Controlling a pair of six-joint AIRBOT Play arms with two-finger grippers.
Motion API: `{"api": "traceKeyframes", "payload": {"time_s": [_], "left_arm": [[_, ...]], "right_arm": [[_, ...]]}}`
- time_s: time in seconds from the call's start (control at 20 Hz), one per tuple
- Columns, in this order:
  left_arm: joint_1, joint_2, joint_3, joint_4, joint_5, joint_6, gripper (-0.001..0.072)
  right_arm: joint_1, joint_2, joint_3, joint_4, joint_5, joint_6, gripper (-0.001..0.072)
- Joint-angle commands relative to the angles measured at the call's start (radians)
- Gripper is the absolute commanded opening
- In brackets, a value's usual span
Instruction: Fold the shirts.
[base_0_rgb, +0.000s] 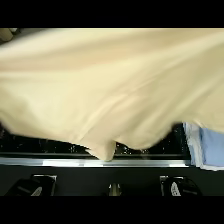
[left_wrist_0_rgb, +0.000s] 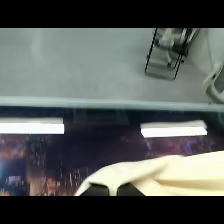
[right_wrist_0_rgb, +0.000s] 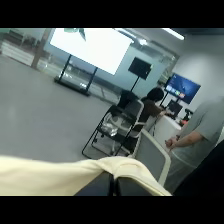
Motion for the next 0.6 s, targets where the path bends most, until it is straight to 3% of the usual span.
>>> {"api": "traceKeyframes", "payload": {"time_s": [0.0,0.25,0.4,0.55], "left_arm": [[0.003,0.003,-0.272,-0.057,-0.102,-0.106,0.0025],[0.003,-0.108,-0.612,-0.254,-0.056,-0.108,0.0026],[0.003,-0.236,-0.636,-0.324,0.053,-0.046,0.0025],[0.029,-0.38,-0.636,-0.323,0.183,-0.028,0.0025]], "right_arm": [[-0.002,-0.154,0.005,-0.012,-0.015,0.039,0.0023],[-0.001,-0.513,0.005,0.078,-0.013,0.018,0.0024],[-0.001,-0.699,0.005,0.226,-0.014,-0.048,0.0024],[-0.001,-0.85,0.005,0.343,0.0,-0.051,0.0024]]}}
